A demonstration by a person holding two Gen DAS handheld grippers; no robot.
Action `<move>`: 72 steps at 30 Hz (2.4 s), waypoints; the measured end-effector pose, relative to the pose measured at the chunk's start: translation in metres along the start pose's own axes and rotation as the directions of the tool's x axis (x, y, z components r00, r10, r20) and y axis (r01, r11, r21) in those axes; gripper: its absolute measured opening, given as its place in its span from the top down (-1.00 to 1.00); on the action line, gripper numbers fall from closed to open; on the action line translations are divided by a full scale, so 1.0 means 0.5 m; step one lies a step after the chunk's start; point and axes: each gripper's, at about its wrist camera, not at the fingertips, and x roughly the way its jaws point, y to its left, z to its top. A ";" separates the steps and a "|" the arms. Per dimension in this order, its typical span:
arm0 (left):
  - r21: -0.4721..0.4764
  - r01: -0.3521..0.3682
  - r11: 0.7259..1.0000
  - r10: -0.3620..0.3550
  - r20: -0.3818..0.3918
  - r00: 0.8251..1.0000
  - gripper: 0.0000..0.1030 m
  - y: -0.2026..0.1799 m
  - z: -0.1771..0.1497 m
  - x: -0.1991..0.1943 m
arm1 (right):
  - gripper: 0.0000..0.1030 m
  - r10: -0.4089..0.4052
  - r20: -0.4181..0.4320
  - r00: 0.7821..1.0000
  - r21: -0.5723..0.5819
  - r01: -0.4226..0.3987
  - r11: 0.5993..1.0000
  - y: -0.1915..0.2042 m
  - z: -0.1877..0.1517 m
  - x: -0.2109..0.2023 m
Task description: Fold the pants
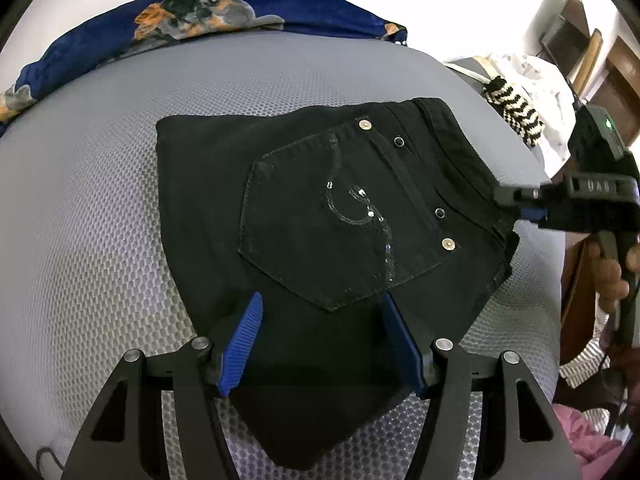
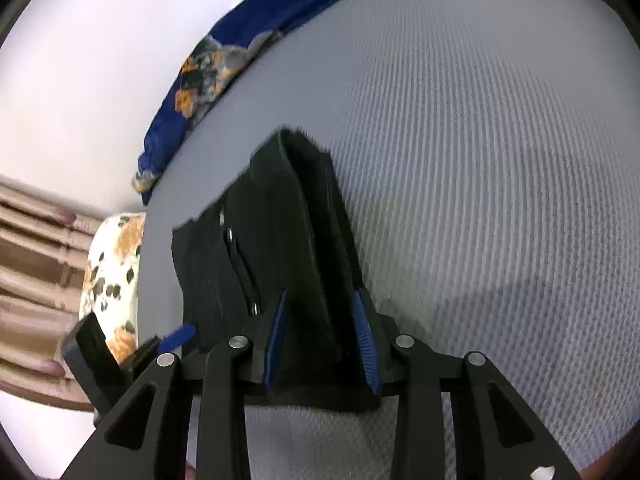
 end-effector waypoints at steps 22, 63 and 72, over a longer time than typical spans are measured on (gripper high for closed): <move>-0.007 -0.148 0.989 0.147 -0.038 0.988 -0.22 -0.028 -0.018 -0.004 | 0.78 -0.145 0.083 0.986 -0.118 0.154 0.981 0.055 -0.051 -0.036; -0.320 0.041 0.946 -0.032 0.034 0.999 -0.41 0.145 -0.002 -0.067 | -0.11 -0.023 -0.043 0.999 -0.118 0.018 0.993 -0.019 0.038 -0.001; -0.438 0.200 0.877 -0.215 0.014 0.976 -0.40 0.188 0.002 -0.020 | -0.19 0.147 -0.131 0.980 -0.038 -0.153 0.987 -0.085 0.064 0.035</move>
